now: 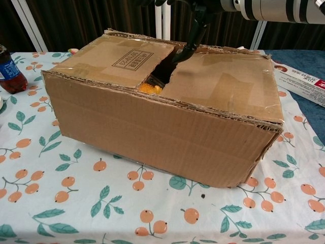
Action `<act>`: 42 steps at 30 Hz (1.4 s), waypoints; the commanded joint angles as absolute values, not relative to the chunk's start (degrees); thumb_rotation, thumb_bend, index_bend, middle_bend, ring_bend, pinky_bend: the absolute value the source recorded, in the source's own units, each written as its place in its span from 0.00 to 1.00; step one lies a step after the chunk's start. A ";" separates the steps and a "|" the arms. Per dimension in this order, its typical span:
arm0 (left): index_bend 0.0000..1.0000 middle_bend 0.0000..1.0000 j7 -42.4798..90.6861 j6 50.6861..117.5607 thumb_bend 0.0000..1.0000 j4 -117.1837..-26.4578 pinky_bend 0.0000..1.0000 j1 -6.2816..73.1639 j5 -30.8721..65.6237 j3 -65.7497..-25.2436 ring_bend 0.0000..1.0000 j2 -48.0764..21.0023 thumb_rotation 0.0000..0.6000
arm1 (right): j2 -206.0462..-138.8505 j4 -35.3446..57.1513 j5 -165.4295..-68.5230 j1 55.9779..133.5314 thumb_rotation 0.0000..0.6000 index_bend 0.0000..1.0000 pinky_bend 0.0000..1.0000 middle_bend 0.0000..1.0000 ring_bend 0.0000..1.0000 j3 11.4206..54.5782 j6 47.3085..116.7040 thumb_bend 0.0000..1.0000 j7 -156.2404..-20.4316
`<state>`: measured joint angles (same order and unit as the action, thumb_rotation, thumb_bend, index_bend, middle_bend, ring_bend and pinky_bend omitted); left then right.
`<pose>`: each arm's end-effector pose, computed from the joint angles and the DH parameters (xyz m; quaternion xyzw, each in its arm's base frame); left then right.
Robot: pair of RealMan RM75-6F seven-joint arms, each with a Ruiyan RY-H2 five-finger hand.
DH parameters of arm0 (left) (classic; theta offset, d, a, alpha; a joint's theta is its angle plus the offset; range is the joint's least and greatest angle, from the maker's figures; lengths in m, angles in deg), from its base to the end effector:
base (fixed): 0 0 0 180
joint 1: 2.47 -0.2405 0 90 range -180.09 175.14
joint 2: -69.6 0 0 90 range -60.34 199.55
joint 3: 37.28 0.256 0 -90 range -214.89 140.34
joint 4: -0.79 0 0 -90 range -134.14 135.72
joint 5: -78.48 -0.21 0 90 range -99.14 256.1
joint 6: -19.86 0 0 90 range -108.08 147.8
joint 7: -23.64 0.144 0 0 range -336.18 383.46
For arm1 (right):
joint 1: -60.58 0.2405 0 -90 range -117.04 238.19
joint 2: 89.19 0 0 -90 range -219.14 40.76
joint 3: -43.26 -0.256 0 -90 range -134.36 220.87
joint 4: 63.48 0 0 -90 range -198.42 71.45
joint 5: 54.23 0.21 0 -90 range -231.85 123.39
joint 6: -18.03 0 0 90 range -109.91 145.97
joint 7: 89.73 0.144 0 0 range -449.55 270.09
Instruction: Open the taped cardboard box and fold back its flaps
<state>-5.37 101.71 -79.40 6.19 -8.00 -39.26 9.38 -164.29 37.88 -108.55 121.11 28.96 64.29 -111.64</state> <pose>-0.3464 0.2045 0.2000 -0.5612 -0.4533 -0.4514 0.5252 -0.0179 -0.3565 0.0307 0.8083 -0.3118 0.3967 0.3034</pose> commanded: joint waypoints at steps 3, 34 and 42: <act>0.03 0.10 -6.23 101.70 0.00 -78.25 0.17 6.03 -7.92 -39.30 0.08 8.93 0.86 | -165.42 37.70 -108.84 121.49 1.00 0.00 0.00 0.00 0.00 30.14 65.46 0.07 -113.09; 0.03 0.10 -6.87 103.27 0.00 -74.74 0.17 5.08 -8.32 -39.64 0.08 7.10 0.87 | -180.69 21.92 -109.88 128.84 1.00 0.00 0.00 0.00 0.00 19.01 72.45 0.16 -111.28; 0.03 0.10 -7.01 103.96 0.00 -75.31 0.17 4.53 -8.01 -39.83 0.08 7.75 0.87 | -190.00 9.42 -104.50 138.01 1.00 0.00 0.00 0.00 0.00 13.82 71.95 0.15 -114.62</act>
<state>-7.00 103.98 -75.31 4.55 -8.02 -39.85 7.73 -186.43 13.86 -106.50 134.70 15.95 71.91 -113.35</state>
